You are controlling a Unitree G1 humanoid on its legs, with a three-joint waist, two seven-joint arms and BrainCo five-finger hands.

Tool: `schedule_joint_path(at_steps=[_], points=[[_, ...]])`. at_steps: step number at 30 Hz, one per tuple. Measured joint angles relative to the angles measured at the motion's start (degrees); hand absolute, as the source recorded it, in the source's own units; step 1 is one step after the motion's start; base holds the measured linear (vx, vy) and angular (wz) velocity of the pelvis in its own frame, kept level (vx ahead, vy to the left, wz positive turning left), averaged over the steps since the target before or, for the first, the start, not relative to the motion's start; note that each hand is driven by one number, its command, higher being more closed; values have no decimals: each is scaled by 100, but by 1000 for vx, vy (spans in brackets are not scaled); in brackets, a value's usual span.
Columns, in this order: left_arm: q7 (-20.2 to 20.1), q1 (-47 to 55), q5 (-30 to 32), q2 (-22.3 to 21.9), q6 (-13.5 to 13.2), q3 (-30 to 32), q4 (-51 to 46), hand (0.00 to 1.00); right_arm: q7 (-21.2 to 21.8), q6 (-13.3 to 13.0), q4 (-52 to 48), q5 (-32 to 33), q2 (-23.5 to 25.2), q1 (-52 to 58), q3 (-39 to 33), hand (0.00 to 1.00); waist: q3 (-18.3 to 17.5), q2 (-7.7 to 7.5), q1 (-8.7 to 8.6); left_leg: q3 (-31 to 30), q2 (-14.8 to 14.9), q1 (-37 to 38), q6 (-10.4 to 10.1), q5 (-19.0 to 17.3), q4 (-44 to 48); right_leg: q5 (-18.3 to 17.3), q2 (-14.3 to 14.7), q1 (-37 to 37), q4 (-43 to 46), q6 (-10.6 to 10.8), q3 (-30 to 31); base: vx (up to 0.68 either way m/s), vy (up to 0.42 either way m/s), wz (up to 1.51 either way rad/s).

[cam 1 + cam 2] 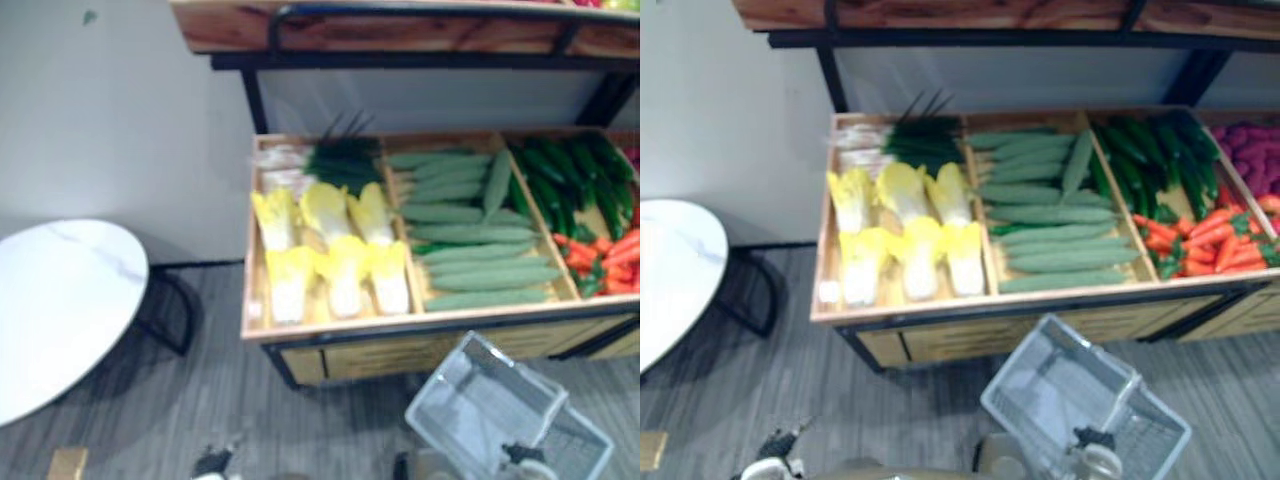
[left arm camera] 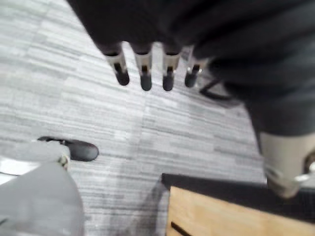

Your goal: Pick vegetable in the basket

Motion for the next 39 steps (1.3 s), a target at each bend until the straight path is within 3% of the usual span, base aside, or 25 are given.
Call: schedule_joint_path(at_steps=[2, 4, 6, 7, 10, 13, 18, 28, 30, 39], points=[[87, -118, -365, 40, 0, 72, -165, 0, -36, -11, -7, 11, -51, 51, -14, 100, 20, 30, -43, 623, 5, -147, 206, 155, 176, 0, -51, 79, -126, -55, -137, 24, -138, 38], [152, -247, -630, 120, -16, 231, -398, 0, -73, -18, -16, 37, -99, 112, -10, 100, 17, 81, -28, 1157, 7, -183, 287, 266, 221, 37, -69, 110, -238, -101, -202, -12, -96, 23], [383, -313, -845, 252, -110, 311, -731, 0, -96, -15, -69, 49, -177, 111, 3, 100, 32, 128, 7, 1183, -52, -204, 294, 268, 247, 52, -98, 119, -292, -92, -203, -2, -43, 6], [593, -372, -858, 320, -141, 470, -1158, 0, -99, -14, -130, 49, -225, 152, 3, 100, 12, 241, -16, 1256, -112, -148, 328, 295, 183, 69, -116, 198, -328, -65, -228, 19, -17, 9], [953, -506, -856, 503, -333, 485, -1978, 0, -153, -18, -175, 50, -249, 242, 0, 100, -8, 308, -26, 1275, -191, -63, 327, 294, -20, 147, -167, 269, -423, -6, -271, 27, 64, 11], [1244, -774, -788, 823, -402, 425, -3008, 0, -207, -72, -351, 53, -220, 382, 1, 100, -11, 311, -37, 1268, -274, -62, 327, 296, -167, 278, -233, 326, -568, 54, -332, 14, 95, 12], [1373, -1003, 86, 1122, -598, -251, -4353, 0, -204, -168, -365, 114, -218, 570, -15, 100, -34, 353, -118, 1306, -403, 141, 329, 298, -328, 561, -286, 676, -1064, 127, -323, -5, 88, 1], [1068, -1386, 1662, 1082, -531, -2338, -4551, 0, -211, -165, -469, 107, -221, 570, -43, 100, -61, 530, -314, 1729, -480, 205, 378, 269, -622, 1009, -231, 609, -1592, 192, -2, -85, 44, -16], [956, -1467, 1969, 960, -495, -2620, -4415, 0, -220, -161, -551, 106, -225, 560, -34, 100, -35, 587, -435, 1859, -515, 182, 437, 232, -648, 1115, -240, 566, -1707, 202, 97, -74, 45, -27], [728, -2296, 2645, 849, -292, -3561, -3608, 0, -324, -160, -619, 103, -230, 390, -39, 100, 130, 669, -604, 2033, -573, 86, 400, 293, -730, 1202, -242, 260, -1682, 265, 277, 38, 14, -10]])
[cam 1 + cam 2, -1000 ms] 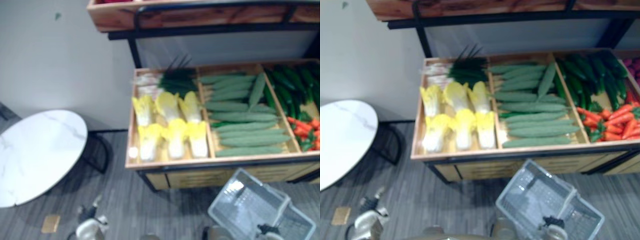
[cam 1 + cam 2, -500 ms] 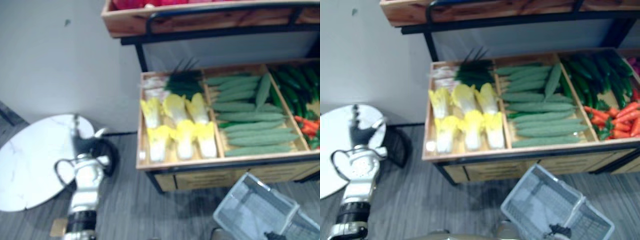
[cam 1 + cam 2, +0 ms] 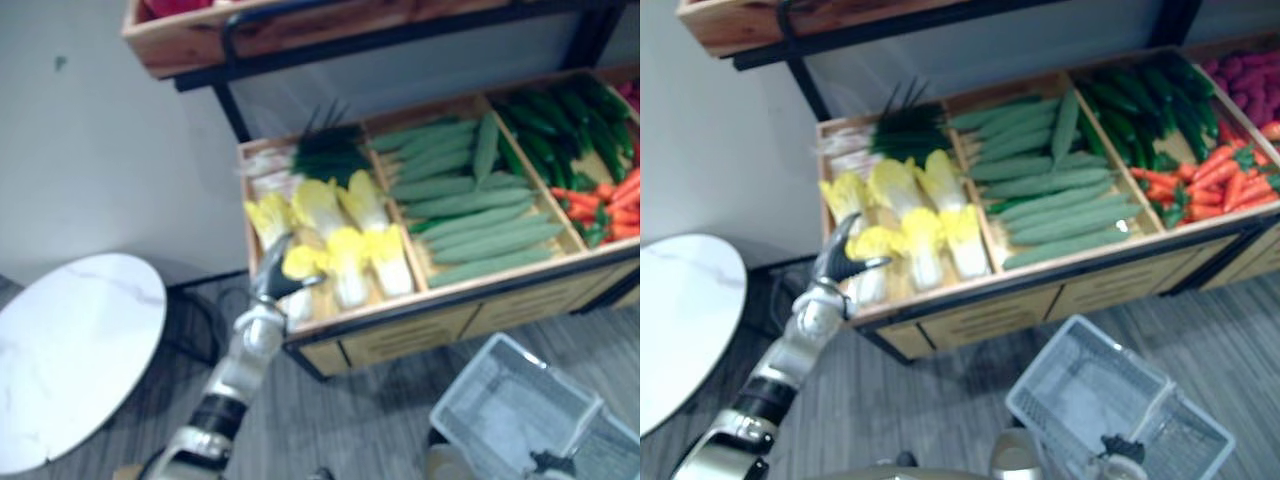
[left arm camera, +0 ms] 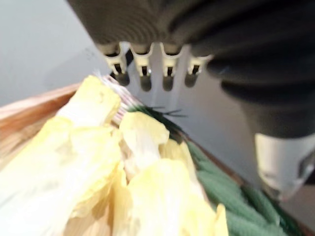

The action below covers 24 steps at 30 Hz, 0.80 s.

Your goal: Pick vegetable in the basket

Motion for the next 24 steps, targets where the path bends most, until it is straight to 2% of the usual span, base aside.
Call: schedule_joint_path(at_steps=[6, 11, 16, 21, 22, 24], points=[[-6, -812, 225, 1, 211, -117, 821, 0, -115, -7, -12, 0, -4, -332, -3, 100, 256, -1, -115, 159, -56, -249, 1, 8, 40, 10, -24, -412, 151, 13, 202, 59, 11, -13], [9, -1423, 221, -12, 240, -305, 1229, 0, -168, -14, -11, 6, -4, -566, -14, 100, 640, 0, -164, 261, -63, -393, 1, 8, 157, 9, -34, -622, 262, 12, 314, -1, -9, -11], [31, -1745, 221, -77, 258, -354, 1780, 0, -219, -19, -2, 13, 0, -789, -12, 100, 854, -18, -301, 347, -64, -597, 2, 6, 223, 8, -22, -916, 376, 12, 442, -20, -12, -8], [142, -2211, 286, -169, 359, -608, 2367, 0, -307, -29, 31, 22, 0, -954, -13, 100, 962, -30, -321, 476, -90, -757, 3, 3, 228, 14, -23, -1203, 498, 20, 571, -9, 0, -9], [150, -2270, 361, -174, 367, -624, 2413, 100, -328, -29, 36, 24, -2, -974, -12, 100, 985, -33, -323, 478, -90, -768, 3, 3, 228, 18, -23, -1219, 498, 26, 575, 0, 0, 0], [238, -2452, 438, -179, 374, -619, 2658, 100, -384, -45, 51, 110, -5, -1075, 3, 100, 1071, -38, -332, 532, -95, -795, 12, -6, 227, 24, -14, -1294, 520, 35, 630, -8, -5, -10]])
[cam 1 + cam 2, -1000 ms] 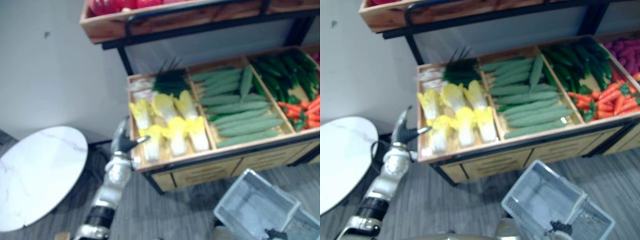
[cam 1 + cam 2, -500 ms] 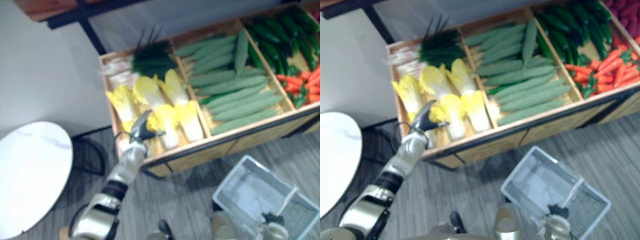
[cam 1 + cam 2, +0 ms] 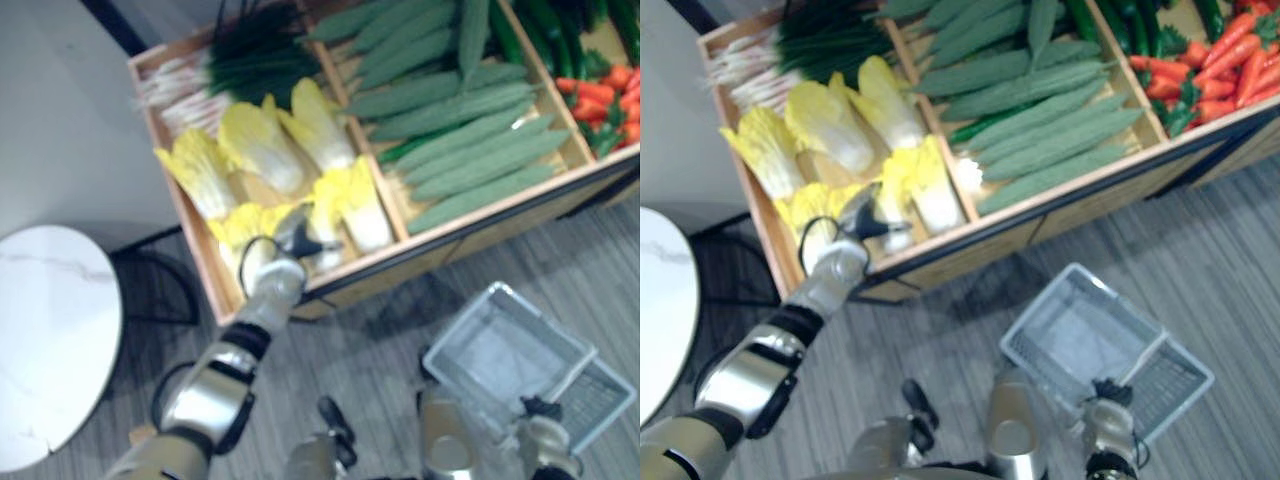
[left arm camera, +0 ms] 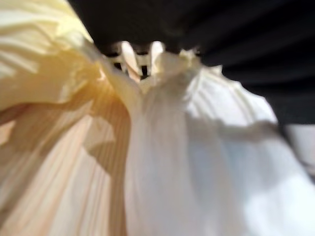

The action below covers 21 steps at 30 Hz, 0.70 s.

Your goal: Pick vegetable in the basket

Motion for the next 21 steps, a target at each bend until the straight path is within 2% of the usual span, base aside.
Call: schedule_joint_path(at_steps=[3, 8, 15, 18, 20, 21], points=[[143, -216, 225, 34, 0, 71, 157, 100, -6, -74, 4, 33, -1, -26, 42, 100, 50, -4, 13, 74, -12, -24, 11, -22, 1, 7, 2, -74, 21, 11, 59, 6, 3, -9], [163, -626, 227, 83, 76, 130, 364, 100, -7, -92, 33, 77, 2, -47, 45, 100, 93, -42, -9, 75, -31, -55, 19, -29, 3, 21, -18, -98, 4, 34, 69, 7, 1, 0], [122, -617, 225, 73, 86, 105, 351, 100, -6, -93, 39, 135, 5, -39, 36, 100, 120, -74, -136, -75, -6, 83, 20, -28, 57, 15, -59, 207, -60, 40, -81, 43, 2, 9], [102, -218, 225, 133, 90, 90, -422, 100, -9, -89, 42, 149, 5, 7, 41, 100, 149, -130, -64, -150, 22, 165, 78, -167, 389, -49, -88, 439, -60, 55, -71, 11, -1, 0], [167, 268, 214, 192, 79, 227, -1251, 100, -10, -92, 27, 181, -20, 12, 101, 100, 147, -144, 52, -701, 58, -20, 202, -414, 1039, -57, -80, 462, -16, 62, 76, 2, -17, -39], [197, 674, 213, 237, 74, 412, -1775, 100, -9, -92, 30, 187, -72, 14, 246, 100, 146, -147, 196, -1225, 48, -86, 192, -605, 1407, -57, -23, 461, 34, 62, 275, -24, 22, -91]])
